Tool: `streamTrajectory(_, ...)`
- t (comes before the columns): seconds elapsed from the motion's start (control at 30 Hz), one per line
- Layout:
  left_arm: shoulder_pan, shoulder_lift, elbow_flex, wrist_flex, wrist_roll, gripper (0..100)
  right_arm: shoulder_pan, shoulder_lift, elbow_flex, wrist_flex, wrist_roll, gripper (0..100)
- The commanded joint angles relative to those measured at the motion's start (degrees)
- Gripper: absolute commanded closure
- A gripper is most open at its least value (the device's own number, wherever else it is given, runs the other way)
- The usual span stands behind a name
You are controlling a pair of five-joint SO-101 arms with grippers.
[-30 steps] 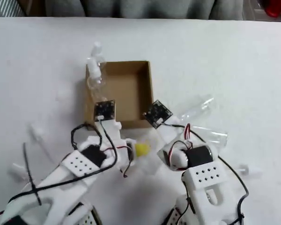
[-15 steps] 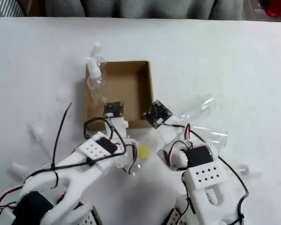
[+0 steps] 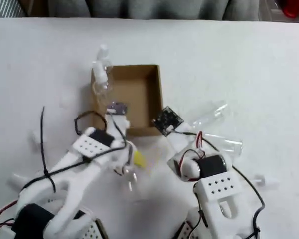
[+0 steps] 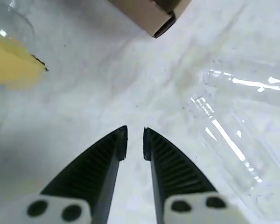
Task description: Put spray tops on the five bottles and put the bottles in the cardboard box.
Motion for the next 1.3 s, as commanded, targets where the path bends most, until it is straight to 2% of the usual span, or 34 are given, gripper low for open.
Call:
streamTrajectory(0.0,-2.59,0.31,-4.04,0.88,-3.60,67,0.75,0.31,-0.70,-0.75,0.00,96.4)
streamTrajectory(0.13,-2.24,0.40,-4.04,0.79,-3.87,68,0.75,0.31,-0.70,-0.75,0.09,96.4)
streamTrajectory(0.3,-2.15,0.40,-4.04,1.05,0.53,68,0.75,0.31,-0.70,-0.75,0.09,96.4)
streamTrajectory(0.4,-1.45,0.40,-4.04,2.02,0.44,68,0.75,0.31,-0.70,-0.75,0.09,96.4)
streamTrajectory(0.63,9.45,0.40,-3.43,7.56,0.53,67,0.75,0.22,-0.70,-0.75,0.09,96.4)
streamTrajectory(0.7,11.38,0.40,-0.70,5.45,0.53,67,0.75,0.22,-0.70,-0.75,0.09,96.4)
streamTrajectory(0.8,12.53,0.40,3.08,-2.37,0.53,68,0.75,0.22,-0.70,-0.75,0.09,96.4)
streamTrajectory(0.87,11.82,0.40,4.57,-7.56,0.53,68,0.75,0.22,-0.70,-0.75,0.09,96.4)
streamTrajectory(0.93,9.89,0.40,4.84,-9.14,0.53,68,0.75,0.22,-0.70,-0.75,0.09,96.4)
streamTrajectory(1.03,7.60,0.40,3.69,-8.97,0.18,74,0.75,0.22,-0.70,-0.75,0.09,96.4)
streamTrajectory(1.1,6.90,0.40,3.52,-8.97,-0.18,85,0.75,0.22,-0.70,-0.75,0.09,96.4)
streamTrajectory(1.17,6.64,0.40,3.43,-8.97,-4.04,97,0.75,0.22,-0.70,-0.75,0.09,96.4)
streamTrajectory(1.2,6.64,0.40,3.78,-8.97,-7.38,99,0.75,0.22,-0.70,-0.75,0.09,96.4)
streamTrajectory(1.27,6.64,0.40,4.40,-7.82,-14.15,93,0.75,0.22,-0.70,-0.75,0.09,96.4)
